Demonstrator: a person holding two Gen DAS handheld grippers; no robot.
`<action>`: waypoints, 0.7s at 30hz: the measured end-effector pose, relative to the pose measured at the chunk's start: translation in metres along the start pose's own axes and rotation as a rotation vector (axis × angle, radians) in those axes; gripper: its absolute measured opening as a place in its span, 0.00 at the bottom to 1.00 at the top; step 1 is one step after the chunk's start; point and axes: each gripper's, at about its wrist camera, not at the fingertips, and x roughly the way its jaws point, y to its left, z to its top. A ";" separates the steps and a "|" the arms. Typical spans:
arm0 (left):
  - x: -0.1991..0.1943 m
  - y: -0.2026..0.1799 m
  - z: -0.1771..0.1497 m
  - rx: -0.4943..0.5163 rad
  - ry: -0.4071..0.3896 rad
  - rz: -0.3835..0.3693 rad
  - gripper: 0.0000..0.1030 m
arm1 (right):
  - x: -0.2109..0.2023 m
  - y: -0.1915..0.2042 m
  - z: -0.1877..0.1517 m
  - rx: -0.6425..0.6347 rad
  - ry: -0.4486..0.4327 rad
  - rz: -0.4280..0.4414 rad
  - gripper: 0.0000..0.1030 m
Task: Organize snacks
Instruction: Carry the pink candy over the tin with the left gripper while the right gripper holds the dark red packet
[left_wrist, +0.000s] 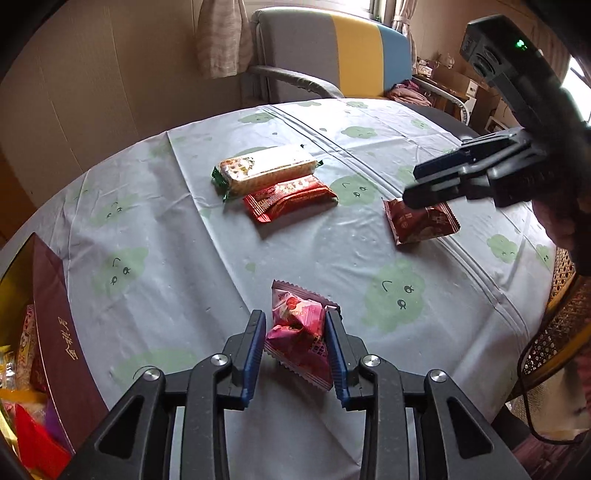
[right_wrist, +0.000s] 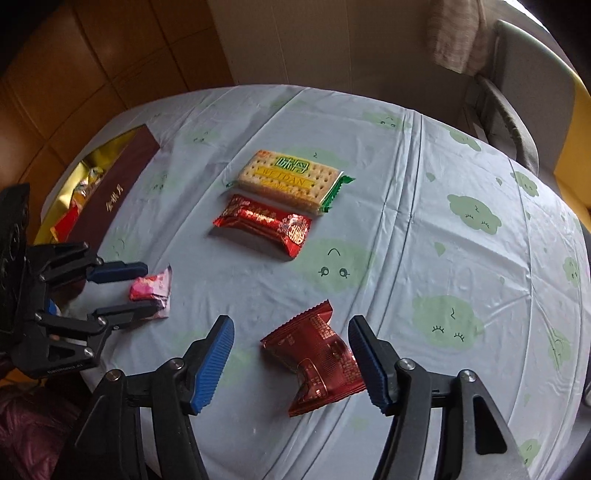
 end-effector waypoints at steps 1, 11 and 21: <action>0.002 0.000 0.001 -0.003 0.002 0.001 0.33 | 0.004 0.001 -0.001 -0.016 0.014 -0.012 0.64; 0.011 0.003 0.000 -0.065 0.015 -0.022 0.35 | 0.022 0.010 -0.009 -0.120 0.081 -0.101 0.40; -0.028 0.013 -0.013 -0.186 -0.062 0.031 0.34 | 0.029 0.013 -0.011 -0.114 0.084 -0.114 0.36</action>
